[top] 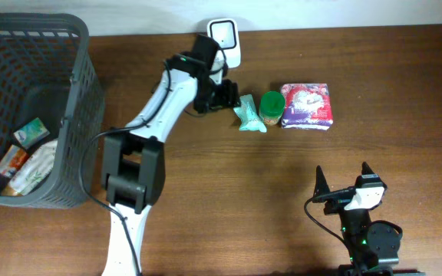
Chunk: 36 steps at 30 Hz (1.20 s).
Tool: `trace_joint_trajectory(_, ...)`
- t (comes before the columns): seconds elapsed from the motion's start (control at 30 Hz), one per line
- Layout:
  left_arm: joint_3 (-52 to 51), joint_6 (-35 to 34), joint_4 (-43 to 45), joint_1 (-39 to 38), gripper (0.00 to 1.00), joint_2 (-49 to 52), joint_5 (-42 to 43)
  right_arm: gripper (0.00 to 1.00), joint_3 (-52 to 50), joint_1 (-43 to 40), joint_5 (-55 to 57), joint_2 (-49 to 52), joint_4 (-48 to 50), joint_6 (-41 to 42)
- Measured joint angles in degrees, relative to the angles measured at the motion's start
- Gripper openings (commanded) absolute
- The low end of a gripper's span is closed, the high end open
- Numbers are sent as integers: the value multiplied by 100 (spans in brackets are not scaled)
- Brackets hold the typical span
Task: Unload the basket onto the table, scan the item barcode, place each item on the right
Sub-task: 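Carry the wipes pack past the scanner and place it left of the jar, then move the left gripper back into the basket toward the white tube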
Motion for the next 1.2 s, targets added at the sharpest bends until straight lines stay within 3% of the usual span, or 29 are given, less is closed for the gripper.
trace_joint_trajectory(0.1,125,20,-243,118,71,-155,-4,99,0,0,2,0,0,0)
trace_joint_trajectory(0.33,452,116,-579,444,82,-1432,-24,99,0,0,0,0,0,-2)
trace_joint_trajectory(0.43,496,240,-686,592,82,-2092,-92,99,0,0,0,0,0,2)
trace_joint_trajectory(0.5,498,295,-905,732,96,-2535,-361,99,0,0,0,0,0,0)
trace_joint_trajectory(0.57,498,341,-1099,892,96,-2817,-664,99,0,0,0,0,0,0)
trace_joint_trajectory(0.9,503,369,-2114,2702,99,-4068,-2931,99,0,0,0,0,0,2)
trace_joint_trajectory(1.2,509,518,-2181,4116,99,-4181,-3412,99,0,0,0,0,0,2)
